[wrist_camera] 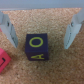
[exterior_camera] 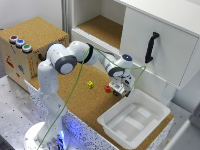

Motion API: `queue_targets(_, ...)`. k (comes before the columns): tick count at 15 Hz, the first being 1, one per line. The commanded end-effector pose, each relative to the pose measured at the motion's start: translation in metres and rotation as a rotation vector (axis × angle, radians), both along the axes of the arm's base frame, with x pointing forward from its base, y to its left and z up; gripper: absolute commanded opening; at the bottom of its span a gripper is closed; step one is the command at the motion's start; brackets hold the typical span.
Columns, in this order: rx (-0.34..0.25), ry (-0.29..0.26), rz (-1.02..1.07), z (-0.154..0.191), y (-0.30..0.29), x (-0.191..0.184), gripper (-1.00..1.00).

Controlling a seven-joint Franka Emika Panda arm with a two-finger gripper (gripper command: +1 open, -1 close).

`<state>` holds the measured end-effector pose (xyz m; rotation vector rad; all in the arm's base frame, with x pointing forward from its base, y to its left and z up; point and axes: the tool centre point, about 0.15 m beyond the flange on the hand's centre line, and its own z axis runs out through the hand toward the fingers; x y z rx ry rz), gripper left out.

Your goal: Put the grasped purple block on top of the yellow block

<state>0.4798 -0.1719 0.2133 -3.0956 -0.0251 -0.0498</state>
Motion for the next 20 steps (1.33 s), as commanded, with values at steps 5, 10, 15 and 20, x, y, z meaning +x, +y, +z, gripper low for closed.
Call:
queue_targets(5,-0.120,-0.005,-0.054,-0.003,0.016,-0.021,-1.00)
queue_targets(10,-0.101,-0.028,-0.100,0.012,0.008,-0.030,-1.00)
queue_targets(15,-0.046,-0.090,-0.074,0.046,0.010,-0.026,-1.00)
queue_targets(20,-0.014,-0.090,-0.091,0.078,0.036,-0.028,-1.00)
